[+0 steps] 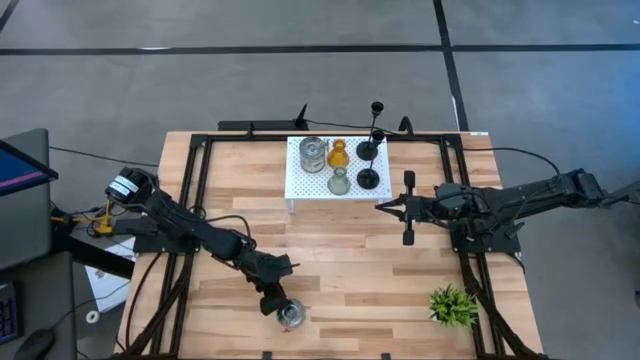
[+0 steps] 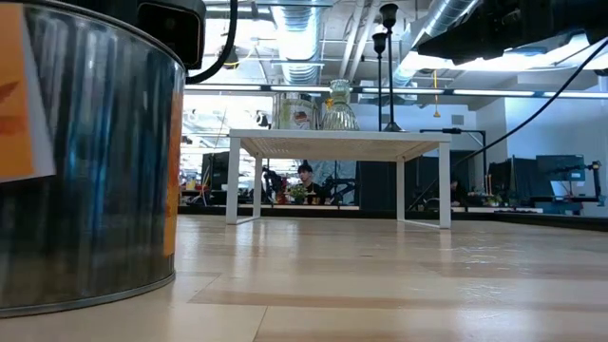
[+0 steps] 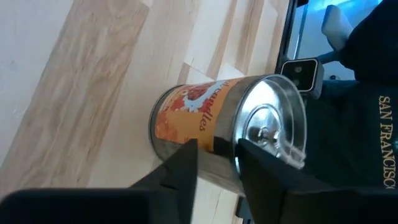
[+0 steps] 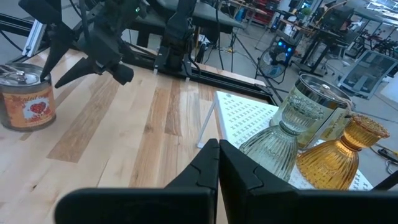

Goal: Pick & Place candle stick holders
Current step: Put the orange scented candle on the shelf align with the other green scented candle

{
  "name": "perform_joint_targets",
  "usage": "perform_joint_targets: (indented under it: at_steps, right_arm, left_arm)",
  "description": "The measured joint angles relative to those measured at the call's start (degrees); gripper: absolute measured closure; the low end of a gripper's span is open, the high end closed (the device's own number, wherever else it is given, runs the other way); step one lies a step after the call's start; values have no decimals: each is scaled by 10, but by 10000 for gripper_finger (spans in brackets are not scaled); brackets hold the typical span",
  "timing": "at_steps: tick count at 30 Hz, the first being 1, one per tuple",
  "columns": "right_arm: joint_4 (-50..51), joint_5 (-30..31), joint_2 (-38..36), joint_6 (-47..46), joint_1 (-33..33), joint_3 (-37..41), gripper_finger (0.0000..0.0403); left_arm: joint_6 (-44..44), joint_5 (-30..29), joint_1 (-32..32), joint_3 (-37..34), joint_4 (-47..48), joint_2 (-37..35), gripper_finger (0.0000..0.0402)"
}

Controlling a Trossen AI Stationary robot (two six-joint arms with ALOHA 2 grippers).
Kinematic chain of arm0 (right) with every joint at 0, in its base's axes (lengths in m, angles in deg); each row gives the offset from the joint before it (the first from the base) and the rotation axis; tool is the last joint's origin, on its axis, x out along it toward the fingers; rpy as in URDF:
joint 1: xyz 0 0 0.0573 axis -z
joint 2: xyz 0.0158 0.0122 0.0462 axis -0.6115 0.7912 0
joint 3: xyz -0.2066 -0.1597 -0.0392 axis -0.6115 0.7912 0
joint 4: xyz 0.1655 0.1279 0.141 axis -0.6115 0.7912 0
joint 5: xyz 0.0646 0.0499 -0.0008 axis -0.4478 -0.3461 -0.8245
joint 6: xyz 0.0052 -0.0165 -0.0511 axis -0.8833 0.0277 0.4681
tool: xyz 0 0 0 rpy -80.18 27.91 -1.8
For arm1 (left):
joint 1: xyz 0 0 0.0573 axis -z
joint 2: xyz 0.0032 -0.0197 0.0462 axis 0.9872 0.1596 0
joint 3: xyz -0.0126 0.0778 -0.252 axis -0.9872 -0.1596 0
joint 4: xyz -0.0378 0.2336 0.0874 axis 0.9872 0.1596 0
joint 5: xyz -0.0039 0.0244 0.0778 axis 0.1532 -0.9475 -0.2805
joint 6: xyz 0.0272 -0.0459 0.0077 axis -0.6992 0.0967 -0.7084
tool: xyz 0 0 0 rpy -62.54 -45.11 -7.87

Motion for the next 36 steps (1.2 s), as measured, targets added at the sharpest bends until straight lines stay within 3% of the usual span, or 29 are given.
perform_joint_targets:
  at_steps: [7,16,22,27,36]
  right_arm:
    - [0,0,0,0,0,0,403]
    - [0,0,0,0,0,0,403]
    - [0,0,0,0,0,0,403]
    - [-1,0,0,0,0,0,403]
    - [-2,0,0,0,0,0,403]
  left_arm:
    - [-3,-9,-24,0,4,0,390]
    - [-26,-30,-48,-2,9,2,399]
    - [-63,-102,-48,-1,8,-12,400]
    - [-112,-205,-48,-1,19,-56,400]
    - [-128,-241,-49,-1,40,-148,401]
